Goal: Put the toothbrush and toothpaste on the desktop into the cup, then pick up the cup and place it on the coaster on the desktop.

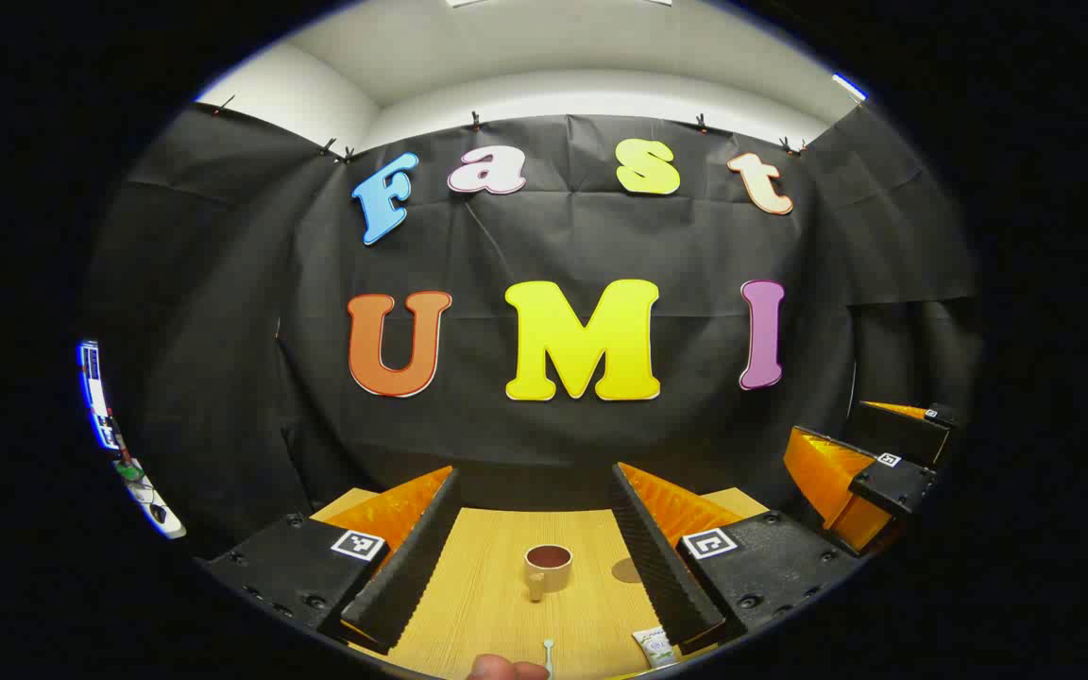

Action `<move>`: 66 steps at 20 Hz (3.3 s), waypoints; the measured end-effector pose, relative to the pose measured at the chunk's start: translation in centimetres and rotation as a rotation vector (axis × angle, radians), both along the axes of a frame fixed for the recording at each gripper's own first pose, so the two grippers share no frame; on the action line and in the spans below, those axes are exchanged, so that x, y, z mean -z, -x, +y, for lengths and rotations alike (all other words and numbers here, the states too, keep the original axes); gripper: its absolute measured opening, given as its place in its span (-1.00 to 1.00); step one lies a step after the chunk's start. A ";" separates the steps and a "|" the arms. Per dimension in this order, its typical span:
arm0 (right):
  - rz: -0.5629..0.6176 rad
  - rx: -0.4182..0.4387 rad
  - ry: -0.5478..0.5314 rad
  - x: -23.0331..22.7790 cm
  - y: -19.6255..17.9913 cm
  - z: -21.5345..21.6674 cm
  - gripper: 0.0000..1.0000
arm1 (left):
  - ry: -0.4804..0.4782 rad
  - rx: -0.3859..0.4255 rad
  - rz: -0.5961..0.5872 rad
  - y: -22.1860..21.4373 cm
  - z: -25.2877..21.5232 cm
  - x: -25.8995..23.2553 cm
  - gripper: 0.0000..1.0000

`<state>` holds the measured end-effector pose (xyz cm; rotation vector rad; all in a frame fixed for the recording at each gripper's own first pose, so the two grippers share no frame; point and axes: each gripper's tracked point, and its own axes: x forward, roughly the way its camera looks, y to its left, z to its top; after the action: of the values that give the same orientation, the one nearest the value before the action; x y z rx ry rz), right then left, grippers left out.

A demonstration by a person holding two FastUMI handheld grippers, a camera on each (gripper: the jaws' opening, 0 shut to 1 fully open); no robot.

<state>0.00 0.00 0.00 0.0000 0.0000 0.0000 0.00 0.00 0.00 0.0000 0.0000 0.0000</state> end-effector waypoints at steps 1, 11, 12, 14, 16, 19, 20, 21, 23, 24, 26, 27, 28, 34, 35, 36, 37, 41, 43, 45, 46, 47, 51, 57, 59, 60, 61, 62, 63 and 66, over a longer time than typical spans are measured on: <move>0.003 -0.001 -0.001 0.2 -0.1 0.0 0.90 | 0.000 -0.003 0.004 -0.2 0.0 0.1 0.96; 0.037 0.022 -0.008 1.4 -1.7 -1.6 0.90 | -0.003 -0.017 0.018 -1.3 -0.3 0.8 0.96; 0.038 0.021 -0.005 1.5 -1.8 -1.5 0.90 | -0.001 -0.017 0.021 -1.4 -0.4 0.9 0.96; 0.041 0.016 -0.001 1.6 -2.2 -1.4 0.90 | 0.001 -0.017 0.030 -1.7 -0.4 1.1 0.96; 0.046 0.007 0.004 1.8 -2.5 -1.2 0.94 | 0.003 -0.017 0.040 -1.8 -0.4 1.5 0.96; 0.064 -0.005 0.011 2.6 -3.0 -1.1 0.89 | -0.009 -0.021 0.050 -2.2 -0.3 1.9 0.97; 0.071 -0.006 0.013 2.8 -3.2 -1.2 0.89 | -0.009 -0.022 0.055 -2.3 -0.2 2.1 0.96; 0.080 -0.008 0.013 3.2 -3.3 -1.2 0.94 | -0.007 -0.021 0.061 -2.5 -0.2 2.5 0.96; 0.105 -0.014 0.020 4.5 -3.7 -1.3 0.94 | -0.010 -0.021 0.085 -2.8 -0.1 3.8 0.96; 0.120 -0.017 0.030 5.4 -3.9 -1.3 0.94 | -0.018 -0.020 0.105 -2.9 -0.2 4.6 0.96; 0.162 -0.020 0.052 7.5 -4.0 -1.5 0.91 | -0.035 -0.006 0.164 -2.7 -0.3 7.3 0.97; 0.188 -0.025 0.063 8.7 -3.9 -1.6 0.90 | -0.041 0.008 0.201 -2.4 -0.6 8.8 0.97; 0.213 -0.027 0.081 9.9 -3.7 -1.7 0.91 | -0.049 0.012 0.237 -2.1 -0.6 10.2 0.97; 0.405 -0.051 0.133 18.5 -1.3 -2.8 0.91 | -0.009 0.023 0.465 1.1 -1.5 19.6 0.97; 0.437 -0.049 0.134 19.9 -1.0 -3.3 0.96 | -0.003 0.025 0.502 1.6 -1.7 21.2 0.98; 0.460 -0.046 0.136 20.9 -0.6 -3.6 0.90 | 0.001 0.028 0.527 1.9 -1.9 22.6 0.98; 0.477 -0.041 0.138 21.7 -0.1 -3.8 0.90 | 0.000 0.030 0.554 2.3 -2.0 24.2 0.98; 0.542 -0.042 0.145 24.3 0.7 -4.2 0.90 | 0.008 0.022 0.651 3.7 -2.1 29.5 0.99; 0.569 -0.050 0.150 25.1 1.1 -4.2 0.96 | 0.022 0.017 0.680 3.5 -2.5 31.8 1.00; 0.590 -0.041 0.161 25.7 1.9 -4.8 0.96 | 0.037 0.013 0.704 2.9 -2.7 33.9 0.96; 0.601 -0.039 0.160 25.9 2.3 -5.0 0.96 | 0.040 0.005 0.718 2.7 -2.6 34.9 0.96; 0.615 -0.039 0.162 26.2 2.7 -5.2 0.90 | 0.046 -0.003 0.729 2.4 -2.5 35.8 0.93; 0.652 -0.035 0.180 27.3 3.5 -6.3 0.96 | 0.058 -0.024 0.757 2.1 -2.0 37.9 0.74; 0.665 -0.023 0.163 27.4 3.8 -6.3 0.96 | 0.037 -0.006 0.774 2.5 -2.8 38.6 0.29; 0.663 -0.026 0.160 27.4 3.8 -6.3 0.96 | 0.014 0.002 0.777 2.4 -2.9 38.6 0.17; 0.664 -0.026 0.158 27.3 3.8 -6.3 0.96 | 0.003 0.001 0.781 2.3 -2.9 38.6 0.10; 0.665 -0.024 0.156 27.3 3.9 -6.4 0.96 | -0.007 0.000 0.781 2.3 -2.7 38.5 -0.07; 0.667 -0.023 0.154 27.4 3.9 -6.4 0.90 | -0.016 -0.007 0.781 2.3 -2.6 38.6 -0.17; 0.669 -0.021 0.153 27.6 3.9 -6.6 0.90 | -0.021 -0.007 0.780 2.2 -2.6 38.6 -0.45; 0.671 -0.019 0.148 27.7 3.9 -6.6 0.90 | -0.048 -0.009 0.783 2.3 -2.7 38.7 -0.56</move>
<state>-3.93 -6.60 -27.74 -0.1481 0.6714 0.0188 -2.27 -2.71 -38.67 0.0475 0.7832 0.0095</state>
